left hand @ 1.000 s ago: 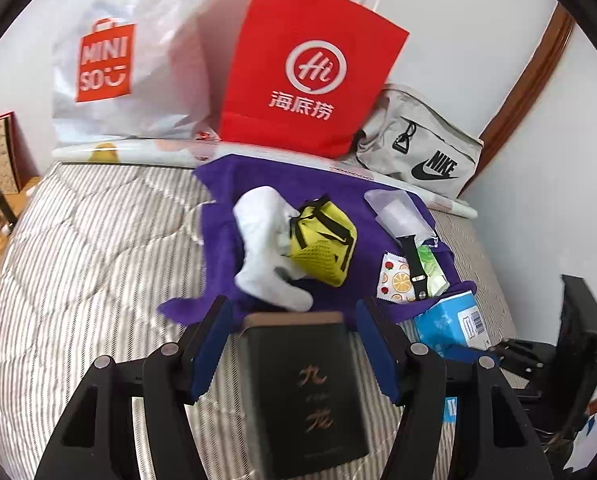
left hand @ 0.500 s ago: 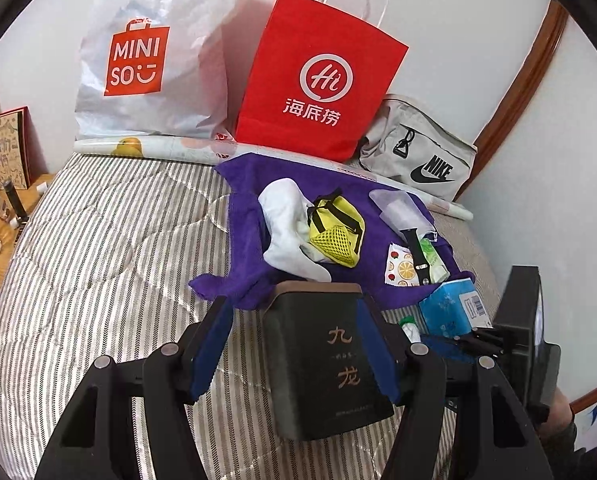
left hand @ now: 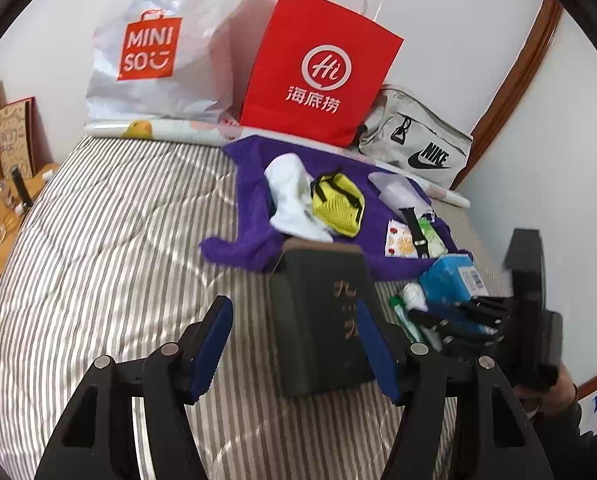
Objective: Organize soft objects
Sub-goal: 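Grasp the white tissue with the right gripper while the left moves the dark green box aside, then lift the white tissue with the right gripper and hold it above the bed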
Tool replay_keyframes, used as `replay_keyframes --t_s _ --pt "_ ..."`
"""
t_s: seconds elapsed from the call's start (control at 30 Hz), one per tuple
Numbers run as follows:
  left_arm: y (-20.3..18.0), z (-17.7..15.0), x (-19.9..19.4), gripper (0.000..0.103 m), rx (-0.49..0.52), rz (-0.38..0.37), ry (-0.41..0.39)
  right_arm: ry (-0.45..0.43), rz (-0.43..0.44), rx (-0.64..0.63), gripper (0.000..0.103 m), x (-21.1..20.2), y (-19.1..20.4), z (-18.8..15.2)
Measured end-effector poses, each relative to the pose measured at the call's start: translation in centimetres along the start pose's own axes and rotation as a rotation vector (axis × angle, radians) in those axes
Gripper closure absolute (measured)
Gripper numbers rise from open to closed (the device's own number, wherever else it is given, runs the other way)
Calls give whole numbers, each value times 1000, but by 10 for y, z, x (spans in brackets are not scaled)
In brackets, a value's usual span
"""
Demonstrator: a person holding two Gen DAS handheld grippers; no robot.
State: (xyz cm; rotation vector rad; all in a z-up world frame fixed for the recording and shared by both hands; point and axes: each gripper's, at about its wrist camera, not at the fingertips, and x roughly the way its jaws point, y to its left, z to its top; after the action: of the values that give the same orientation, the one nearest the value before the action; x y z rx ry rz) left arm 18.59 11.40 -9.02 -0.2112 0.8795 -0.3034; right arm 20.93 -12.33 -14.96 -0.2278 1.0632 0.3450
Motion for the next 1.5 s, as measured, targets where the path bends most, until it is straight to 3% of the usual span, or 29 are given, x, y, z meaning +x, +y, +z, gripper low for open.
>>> replay_keyframes --t_s 0.37,0.63,0.93,1.23,1.5 --pt "-28 -37 -24 41 18 -13 33 -114 127 29 90 -69 2 -31" --pt "-86 -61 -18 41 147 39 64 -150 154 25 90 -102 -5 -83" --pt "-134 -78 11 41 239 36 124 -145 163 88 90 -105 -40 -136" --pt "-171 -70 49 41 295 100 156 -112 143 141 90 -92 -71 -176" --pt "-183 -54 91 37 257 103 212 -148 88 204 90 -104 -106 -188"
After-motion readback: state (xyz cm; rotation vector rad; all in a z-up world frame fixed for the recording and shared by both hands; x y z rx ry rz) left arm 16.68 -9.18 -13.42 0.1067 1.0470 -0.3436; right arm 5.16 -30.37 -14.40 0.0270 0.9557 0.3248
